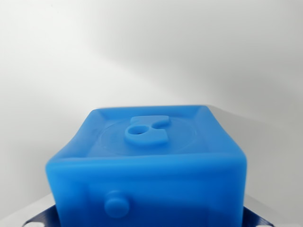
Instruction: Stack cube
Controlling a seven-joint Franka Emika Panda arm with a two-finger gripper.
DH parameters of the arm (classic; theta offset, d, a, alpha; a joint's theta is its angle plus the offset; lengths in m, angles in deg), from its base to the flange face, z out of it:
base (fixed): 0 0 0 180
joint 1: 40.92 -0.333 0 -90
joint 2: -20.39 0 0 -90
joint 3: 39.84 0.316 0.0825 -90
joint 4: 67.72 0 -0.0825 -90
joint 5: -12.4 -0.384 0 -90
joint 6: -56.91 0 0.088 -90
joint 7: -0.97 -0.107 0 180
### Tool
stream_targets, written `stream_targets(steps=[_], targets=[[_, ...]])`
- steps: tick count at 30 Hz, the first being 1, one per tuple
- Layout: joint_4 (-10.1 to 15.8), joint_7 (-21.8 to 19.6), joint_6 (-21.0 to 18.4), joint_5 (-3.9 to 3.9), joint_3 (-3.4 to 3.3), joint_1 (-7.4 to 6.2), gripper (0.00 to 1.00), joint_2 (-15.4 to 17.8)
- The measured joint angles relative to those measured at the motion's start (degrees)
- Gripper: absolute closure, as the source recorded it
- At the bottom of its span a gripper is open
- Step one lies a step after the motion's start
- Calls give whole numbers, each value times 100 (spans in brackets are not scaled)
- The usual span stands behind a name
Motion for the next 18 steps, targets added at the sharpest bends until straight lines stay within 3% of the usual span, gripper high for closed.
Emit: stream_targets(steps=[18], targets=[[143, 0, -358, 0, 0, 0, 100, 534]])
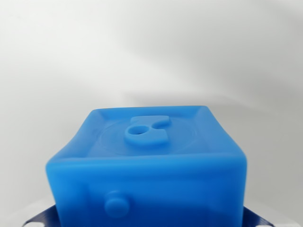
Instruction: Stack cube
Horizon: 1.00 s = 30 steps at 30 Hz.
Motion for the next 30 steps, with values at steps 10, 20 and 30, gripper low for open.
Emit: stream_targets(steps=[10, 20, 30], targets=[[84, 18, -250, 0, 0, 3, 100, 362], [322, 306, -256, 0, -1, 132, 100, 582], [561, 612, -269, 0, -2, 254, 100, 841]])
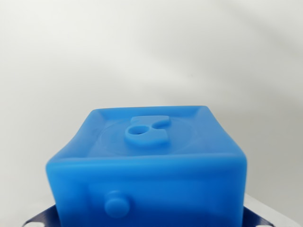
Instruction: Stack cube
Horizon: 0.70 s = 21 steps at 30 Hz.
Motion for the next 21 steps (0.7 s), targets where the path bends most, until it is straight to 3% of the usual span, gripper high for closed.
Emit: stream_targets(steps=[21], targets=[[450, 671, -89, 0, -24, 257, 100, 538]])
